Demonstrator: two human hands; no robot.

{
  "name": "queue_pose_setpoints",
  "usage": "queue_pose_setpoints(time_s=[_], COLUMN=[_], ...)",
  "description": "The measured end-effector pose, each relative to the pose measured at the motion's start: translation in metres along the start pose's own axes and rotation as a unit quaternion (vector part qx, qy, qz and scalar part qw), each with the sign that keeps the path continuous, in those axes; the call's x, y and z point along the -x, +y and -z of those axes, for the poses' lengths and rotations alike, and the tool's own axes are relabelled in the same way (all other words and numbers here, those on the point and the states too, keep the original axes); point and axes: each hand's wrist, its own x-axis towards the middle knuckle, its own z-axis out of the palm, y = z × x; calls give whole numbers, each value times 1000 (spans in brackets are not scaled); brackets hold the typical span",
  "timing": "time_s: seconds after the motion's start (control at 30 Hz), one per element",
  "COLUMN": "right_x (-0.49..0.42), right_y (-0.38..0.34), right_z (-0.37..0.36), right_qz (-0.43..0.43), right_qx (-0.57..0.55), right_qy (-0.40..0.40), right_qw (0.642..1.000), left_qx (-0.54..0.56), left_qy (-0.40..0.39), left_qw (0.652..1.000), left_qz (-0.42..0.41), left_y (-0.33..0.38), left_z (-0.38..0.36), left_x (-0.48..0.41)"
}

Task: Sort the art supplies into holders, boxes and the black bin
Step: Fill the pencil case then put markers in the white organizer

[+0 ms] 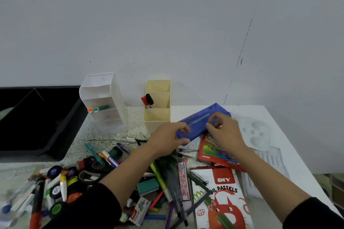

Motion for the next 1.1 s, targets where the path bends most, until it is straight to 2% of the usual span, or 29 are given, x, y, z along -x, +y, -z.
queue_pose_setpoints(time_s=[0.13, 0.3, 0.43, 0.5, 0.6, 0.73, 0.8, 0.87, 1.0, 1.1], right_x=[35, 58, 74, 80, 81, 79, 76, 71, 51, 33], right_y=[-20, -34, -37, -39, -41, -31, -29, -28, -19, -4], right_z=[-9, -3, -18, -25, -28, -18, -9, 0, 16, 21], right_qz=[88, 132, 178, 172, 125, 18, -58, -111, -171, -205], right_qx=[37, 96, 180, 189, 146, -28, -139, -198, -235, -244], right_qy=[-97, -203, -188, -182, -188, -202, -187, -121, 34, 85], right_qw=[991, 965, 949, 949, 963, 979, 971, 966, 956, 944], left_qx=[2, -43, -70, -63, -52, -9, 6, -4, -86, -165], left_qy=[15, 33, 34, 33, 33, 62, 65, 58, 65, 79], left_qw=[1000, 999, 997, 997, 998, 998, 998, 998, 994, 983], left_qz=[-5, 2, -19, -20, -15, -11, -5, -9, -19, -12], left_y=[-1, -15, -20, -17, -8, -1, 2, 5, 7, 10], left_z=[14, 23, 16, 12, 8, 4, 1, -7, -22, -27], left_x=[25, 63, 78, 74, 59, 42, 33, 22, 1, -10])
